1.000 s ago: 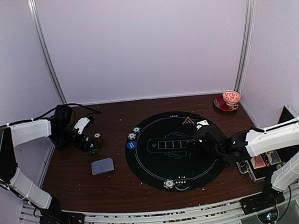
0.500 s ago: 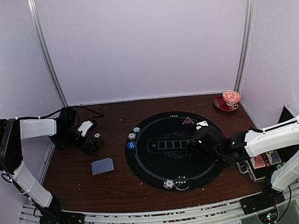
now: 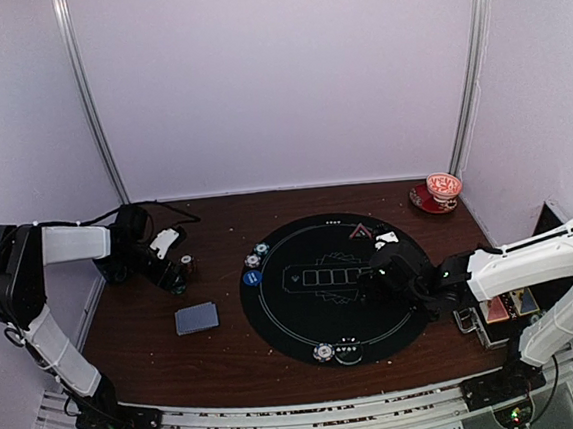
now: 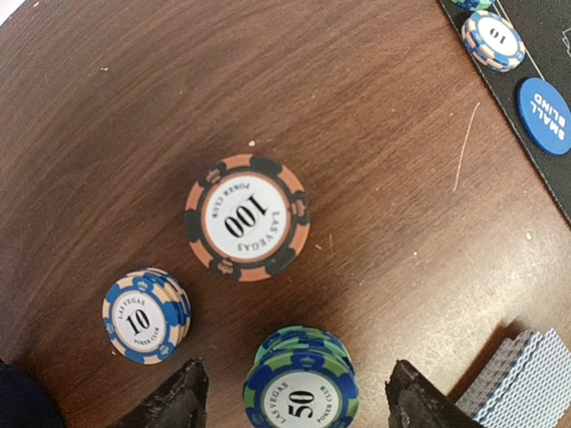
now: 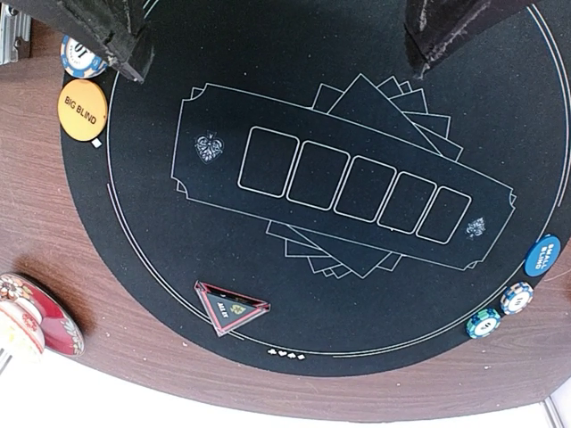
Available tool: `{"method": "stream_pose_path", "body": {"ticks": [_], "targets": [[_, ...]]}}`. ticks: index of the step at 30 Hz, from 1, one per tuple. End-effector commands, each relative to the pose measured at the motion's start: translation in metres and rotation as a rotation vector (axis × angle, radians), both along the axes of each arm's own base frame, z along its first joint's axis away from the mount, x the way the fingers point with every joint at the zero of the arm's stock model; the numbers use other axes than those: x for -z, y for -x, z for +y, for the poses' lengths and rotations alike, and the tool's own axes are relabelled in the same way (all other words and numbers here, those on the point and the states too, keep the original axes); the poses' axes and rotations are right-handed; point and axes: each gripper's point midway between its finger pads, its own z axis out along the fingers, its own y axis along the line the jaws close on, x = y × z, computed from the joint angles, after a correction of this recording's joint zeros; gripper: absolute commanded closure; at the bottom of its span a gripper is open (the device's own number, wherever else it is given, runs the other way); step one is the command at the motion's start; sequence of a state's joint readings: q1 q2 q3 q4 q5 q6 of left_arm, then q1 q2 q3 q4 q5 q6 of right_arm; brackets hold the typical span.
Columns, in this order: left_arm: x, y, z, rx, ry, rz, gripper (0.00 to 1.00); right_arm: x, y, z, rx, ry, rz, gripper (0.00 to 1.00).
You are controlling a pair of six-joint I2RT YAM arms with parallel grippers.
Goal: Distribute texas hold em gaming equipment
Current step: Pick up the pile of poker chips from the pile of poker chips.
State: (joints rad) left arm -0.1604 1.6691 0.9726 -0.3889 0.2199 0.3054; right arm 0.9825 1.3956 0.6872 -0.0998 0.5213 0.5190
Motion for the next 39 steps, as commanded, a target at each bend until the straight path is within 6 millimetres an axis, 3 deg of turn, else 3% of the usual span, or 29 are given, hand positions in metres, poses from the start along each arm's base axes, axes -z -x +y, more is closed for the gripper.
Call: {"method": "stream_pose_path", "body": {"ticks": [1,39], "targets": [[-0.004,-0.013,0.003,-0.021,-0.004,-0.041,0.30,0.002,-0.001,-0.002,0.005,0.024,-0.013,0.00],[0.009,-0.001,0.004,-0.013,-0.005,0.002,0.44,0.004,-0.001,-0.002,0.006,0.032,-0.011,0.00]]}}
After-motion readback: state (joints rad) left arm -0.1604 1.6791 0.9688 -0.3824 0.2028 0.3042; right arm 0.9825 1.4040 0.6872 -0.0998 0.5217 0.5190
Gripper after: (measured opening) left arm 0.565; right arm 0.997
